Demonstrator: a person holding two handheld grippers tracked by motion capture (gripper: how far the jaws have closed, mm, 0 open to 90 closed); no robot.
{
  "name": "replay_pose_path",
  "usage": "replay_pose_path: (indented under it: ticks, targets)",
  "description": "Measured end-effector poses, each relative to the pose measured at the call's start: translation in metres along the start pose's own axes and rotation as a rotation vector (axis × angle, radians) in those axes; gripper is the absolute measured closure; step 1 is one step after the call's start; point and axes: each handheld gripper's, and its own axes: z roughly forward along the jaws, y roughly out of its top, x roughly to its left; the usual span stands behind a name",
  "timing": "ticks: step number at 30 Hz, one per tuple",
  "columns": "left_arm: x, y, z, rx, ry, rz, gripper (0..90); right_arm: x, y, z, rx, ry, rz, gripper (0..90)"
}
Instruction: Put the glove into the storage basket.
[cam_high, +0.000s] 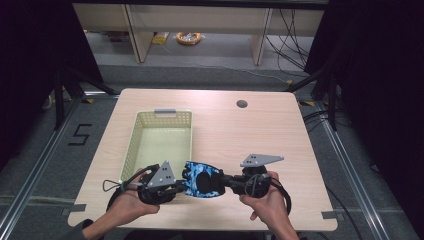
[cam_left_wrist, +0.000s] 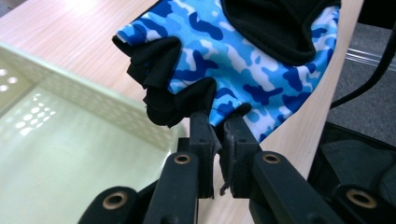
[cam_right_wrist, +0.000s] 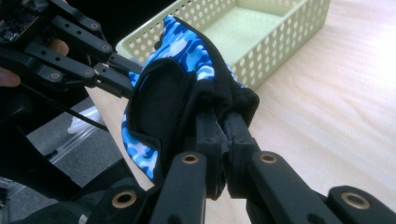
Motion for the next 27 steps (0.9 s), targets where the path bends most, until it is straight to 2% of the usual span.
replay_pose_path:
  ticks: [1,3,4,6,9,11,12,15,16,18,20,21,23,24,27]
  targets:
    - [0.003,0.000,-0.002,0.000,-0.003,0.008,83.4,0.002,0.003,0.001,0.000,-0.015,-0.008,87.2]
    - [0.006,-0.001,-0.007,-0.003,0.013,-0.007,83.4,0.003,0.010,0.006,-0.008,0.002,-0.038,87.2]
    - [0.008,-0.001,-0.009,-0.003,0.019,-0.006,83.5,0.005,0.012,0.007,-0.003,-0.009,-0.033,87.2]
    - [0.011,-0.003,-0.012,-0.005,0.023,-0.013,83.5,0.006,0.018,0.010,0.009,0.002,-0.017,87.2]
    - [0.017,-0.003,-0.018,-0.003,0.034,-0.016,83.4,0.005,0.028,0.017,0.005,0.001,-0.047,87.2]
    - [0.021,-0.003,-0.021,-0.010,0.045,-0.034,83.4,0.008,0.033,0.020,0.015,0.001,-0.030,87.2]
    - [0.024,-0.003,-0.023,-0.013,0.049,-0.026,83.3,0.007,0.037,0.023,0.007,0.013,-0.041,87.2]
    - [0.031,-0.003,-0.029,-0.014,0.062,-0.030,83.3,0.009,0.046,0.027,0.003,-0.008,-0.060,87.3]
    - [0.033,-0.003,-0.030,-0.012,0.067,-0.035,83.4,0.008,0.049,0.030,-0.001,-0.010,-0.081,87.2]
    - [0.040,-0.004,-0.033,-0.014,0.082,-0.029,83.4,0.011,0.054,0.035,0.005,0.003,-0.068,87.2]
    - [0.045,-0.006,-0.034,-0.007,0.090,-0.040,83.4,0.011,0.059,0.040,0.009,-0.004,-0.074,87.2]
    - [0.048,-0.007,-0.035,-0.011,0.093,-0.046,83.4,0.013,0.061,0.043,0.015,-0.004,-0.062,87.2]
    - [0.054,-0.009,-0.037,0.005,0.101,-0.044,83.4,0.010,0.067,0.051,0.006,-0.004,-0.095,87.2]
    - [0.057,-0.011,-0.038,0.004,0.108,-0.054,83.4,0.012,0.069,0.053,0.017,-0.006,-0.075,87.3]
    - [0.066,-0.016,-0.040,0.010,0.111,-0.066,83.4,0.012,0.076,0.064,0.023,0.002,-0.077,87.2]
